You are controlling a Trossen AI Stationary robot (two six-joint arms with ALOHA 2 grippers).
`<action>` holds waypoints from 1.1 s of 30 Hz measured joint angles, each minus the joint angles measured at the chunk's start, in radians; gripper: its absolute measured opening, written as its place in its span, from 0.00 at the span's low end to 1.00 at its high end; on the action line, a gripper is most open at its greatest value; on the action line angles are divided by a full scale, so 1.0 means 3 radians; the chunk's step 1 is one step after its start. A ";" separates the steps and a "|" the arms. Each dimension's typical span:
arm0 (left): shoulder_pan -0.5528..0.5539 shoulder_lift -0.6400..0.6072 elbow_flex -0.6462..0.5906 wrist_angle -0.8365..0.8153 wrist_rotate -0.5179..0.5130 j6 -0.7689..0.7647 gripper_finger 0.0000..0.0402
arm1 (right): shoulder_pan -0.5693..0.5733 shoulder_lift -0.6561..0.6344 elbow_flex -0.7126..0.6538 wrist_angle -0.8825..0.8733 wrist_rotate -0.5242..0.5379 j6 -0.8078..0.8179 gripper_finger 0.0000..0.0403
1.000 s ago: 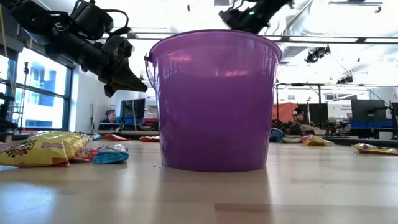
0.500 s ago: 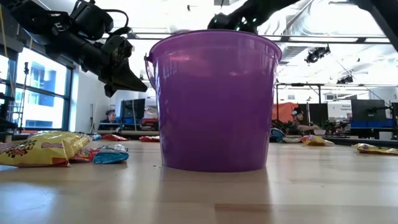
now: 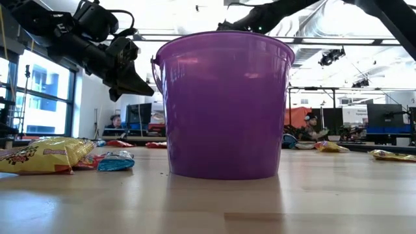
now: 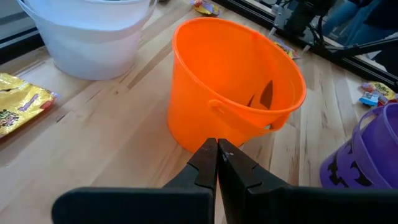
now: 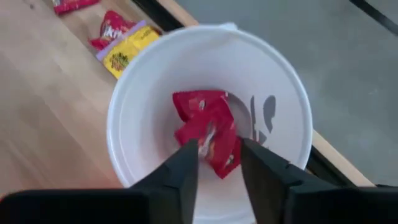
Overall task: Sort candy
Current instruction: Put the white chocolate into the violet bucket
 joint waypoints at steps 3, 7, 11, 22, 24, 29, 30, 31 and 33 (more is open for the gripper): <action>0.0000 0.0000 0.0000 0.0000 0.0000 0.0000 0.00 | 0.0001 -0.0050 0.0000 0.0037 0.0000 0.0033 0.36; 0.0000 0.0001 0.0000 0.0001 0.0000 0.0000 0.00 | 0.0065 -0.0254 0.0000 0.0075 -0.0023 -0.0101 0.36; 0.0000 0.0001 0.0001 0.0009 0.0001 0.0000 0.00 | 0.0204 -0.0532 -0.0087 0.0073 -0.0028 -0.0199 0.22; 0.0052 0.0013 -0.0198 -0.0036 -0.0006 0.0003 0.00 | 0.0476 -0.1449 -0.1407 0.0331 -0.0204 0.0299 0.04; 0.0052 0.0013 -0.0198 -0.0041 -0.0006 0.0003 0.00 | 0.0528 -0.1668 -0.1658 0.0391 -0.0215 0.0450 0.01; 0.0051 0.0013 -0.0198 -0.0048 -0.0003 0.0001 0.00 | 0.0647 -0.2143 -0.2152 0.0339 -0.0248 0.0838 0.02; 0.0051 0.0013 -0.0198 -0.0045 -0.0003 0.0001 0.00 | 0.0679 -0.2227 -0.2231 0.0336 -0.0314 0.0857 0.02; 0.0051 0.0013 -0.0198 -0.0032 -0.0002 0.0001 0.00 | 0.0711 -0.2301 -0.2309 0.0344 -0.0387 0.0866 0.01; 0.0051 0.0013 -0.0200 0.0059 0.0001 0.0001 0.00 | 0.0780 -0.2425 -0.2446 0.0340 -0.0504 0.0877 0.00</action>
